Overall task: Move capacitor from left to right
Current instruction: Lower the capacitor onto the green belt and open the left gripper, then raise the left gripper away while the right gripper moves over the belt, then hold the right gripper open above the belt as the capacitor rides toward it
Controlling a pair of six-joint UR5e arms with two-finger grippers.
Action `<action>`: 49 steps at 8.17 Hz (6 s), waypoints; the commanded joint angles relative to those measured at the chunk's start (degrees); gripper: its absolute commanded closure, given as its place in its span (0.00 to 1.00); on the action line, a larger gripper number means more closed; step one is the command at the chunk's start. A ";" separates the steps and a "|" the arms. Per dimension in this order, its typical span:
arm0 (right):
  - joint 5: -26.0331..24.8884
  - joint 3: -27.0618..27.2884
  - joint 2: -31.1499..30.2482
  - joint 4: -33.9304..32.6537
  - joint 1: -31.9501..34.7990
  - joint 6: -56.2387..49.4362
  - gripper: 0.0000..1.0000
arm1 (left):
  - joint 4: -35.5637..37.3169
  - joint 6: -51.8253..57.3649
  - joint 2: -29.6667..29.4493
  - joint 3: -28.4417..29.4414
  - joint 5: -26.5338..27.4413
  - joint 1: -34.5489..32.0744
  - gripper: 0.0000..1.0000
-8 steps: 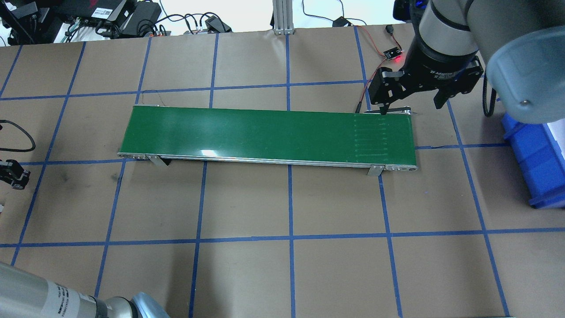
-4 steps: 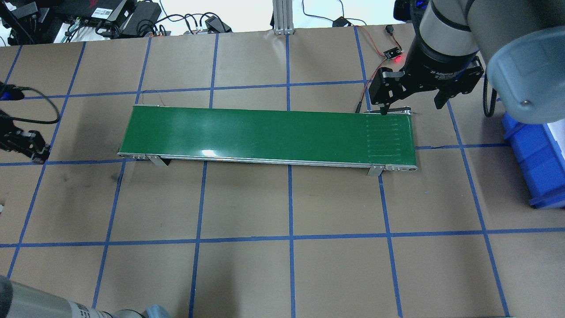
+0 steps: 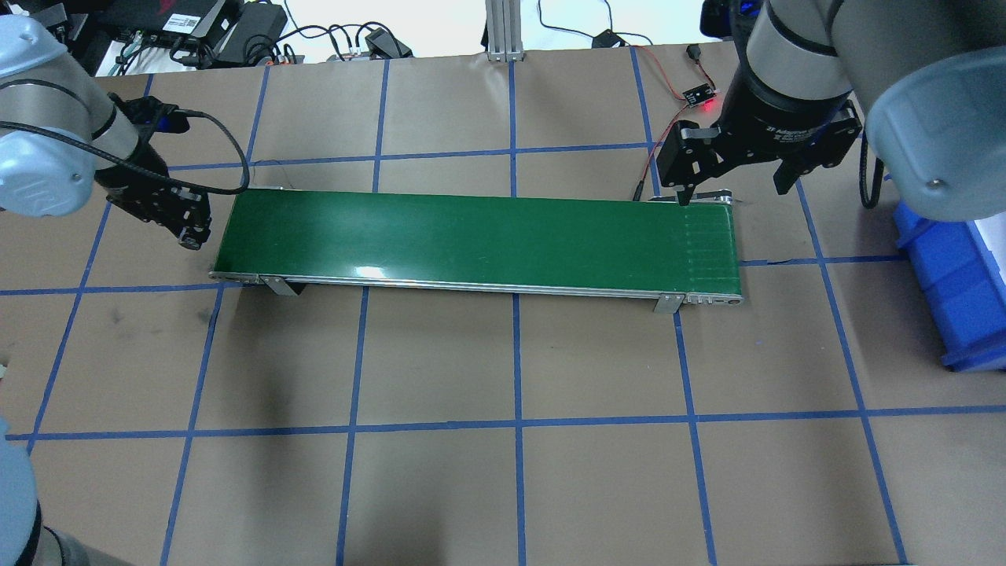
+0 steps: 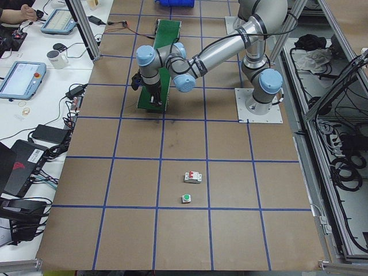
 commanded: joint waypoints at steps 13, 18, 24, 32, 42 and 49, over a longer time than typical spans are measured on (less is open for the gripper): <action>-0.31 0.01 0.04 0.05 -0.02 0.00 0.00 | 0.58 -14.83 -3.16 3.47 0.03 -10.44 0.37; 0.03 0.01 0.21 -0.04 -0.02 0.00 0.00 | -11.11 -25.15 5.25 4.61 1.08 -17.35 0.00; -0.58 0.10 6.68 -1.01 -0.02 0.00 0.00 | -24.47 -28.89 17.49 10.59 0.04 -21.51 0.00; 3.96 5.09 22.36 -21.20 -0.54 1.32 0.00 | -12.34 -28.63 15.56 10.23 -8.23 -21.34 0.00; 19.37 7.92 23.85 -20.17 -7.93 -1.23 0.00 | -16.74 -27.13 16.35 10.41 -6.74 -21.34 0.00; 19.29 8.10 25.08 -20.78 -7.93 -5.98 0.00 | -16.65 -27.13 15.82 10.24 -6.82 -21.34 0.00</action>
